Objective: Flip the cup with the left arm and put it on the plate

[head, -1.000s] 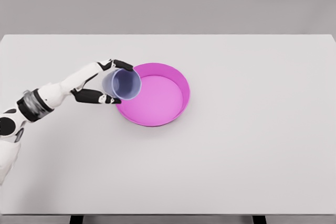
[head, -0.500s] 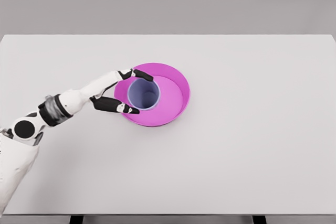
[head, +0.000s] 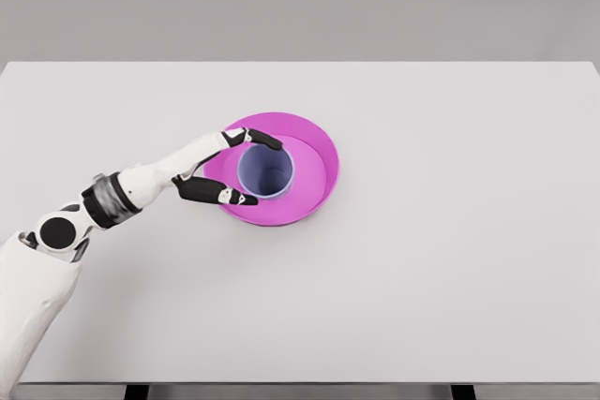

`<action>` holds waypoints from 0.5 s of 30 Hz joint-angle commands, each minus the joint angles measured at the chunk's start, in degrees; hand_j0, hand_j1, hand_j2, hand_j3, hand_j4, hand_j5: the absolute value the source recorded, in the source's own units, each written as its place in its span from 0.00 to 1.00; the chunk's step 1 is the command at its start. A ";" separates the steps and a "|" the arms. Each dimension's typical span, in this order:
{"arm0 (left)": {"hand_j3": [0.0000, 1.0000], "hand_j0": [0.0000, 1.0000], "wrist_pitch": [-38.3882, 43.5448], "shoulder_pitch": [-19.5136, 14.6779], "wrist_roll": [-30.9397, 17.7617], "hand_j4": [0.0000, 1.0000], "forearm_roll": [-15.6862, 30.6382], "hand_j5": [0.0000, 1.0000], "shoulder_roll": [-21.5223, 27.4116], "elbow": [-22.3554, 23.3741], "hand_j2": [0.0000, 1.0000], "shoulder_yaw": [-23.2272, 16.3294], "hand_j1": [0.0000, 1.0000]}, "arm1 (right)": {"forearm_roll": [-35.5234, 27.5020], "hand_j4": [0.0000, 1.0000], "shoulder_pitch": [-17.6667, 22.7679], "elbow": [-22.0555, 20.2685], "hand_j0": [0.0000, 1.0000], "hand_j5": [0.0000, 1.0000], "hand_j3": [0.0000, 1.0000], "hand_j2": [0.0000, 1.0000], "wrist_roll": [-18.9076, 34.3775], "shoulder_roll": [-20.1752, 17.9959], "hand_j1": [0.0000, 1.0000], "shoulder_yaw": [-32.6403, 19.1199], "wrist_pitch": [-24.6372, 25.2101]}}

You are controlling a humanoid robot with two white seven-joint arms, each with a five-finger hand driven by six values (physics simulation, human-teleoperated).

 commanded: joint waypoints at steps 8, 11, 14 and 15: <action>0.78 0.78 0.12 -0.18 0.02 0.78 -1.98 0.78 -1.70 1.29 0.78 0.01 0.78 | 0.00 1.00 0.00 -0.02 1.00 1.00 1.00 1.00 0.01 0.00 1.00 0.00 -0.04; 0.89 0.89 0.12 -0.18 0.02 0.89 -1.98 0.89 -1.70 1.38 0.89 0.10 0.89 | 0.00 1.00 0.00 -0.02 1.00 1.00 1.00 1.00 0.01 0.00 1.00 0.00 0.05; 0.94 0.94 0.12 -0.18 0.02 0.94 -1.98 0.94 -1.70 1.29 0.94 0.28 0.94 | -0.09 1.00 0.00 -0.02 1.00 1.00 1.00 1.00 0.01 0.00 1.00 0.00 -0.04; 0.94 0.94 0.12 -0.18 0.02 0.94 -1.98 0.94 -1.70 1.29 0.94 0.28 0.94 | 0.00 1.00 0.00 -0.02 1.00 1.00 1.00 1.00 0.01 0.00 1.00 0.00 -0.04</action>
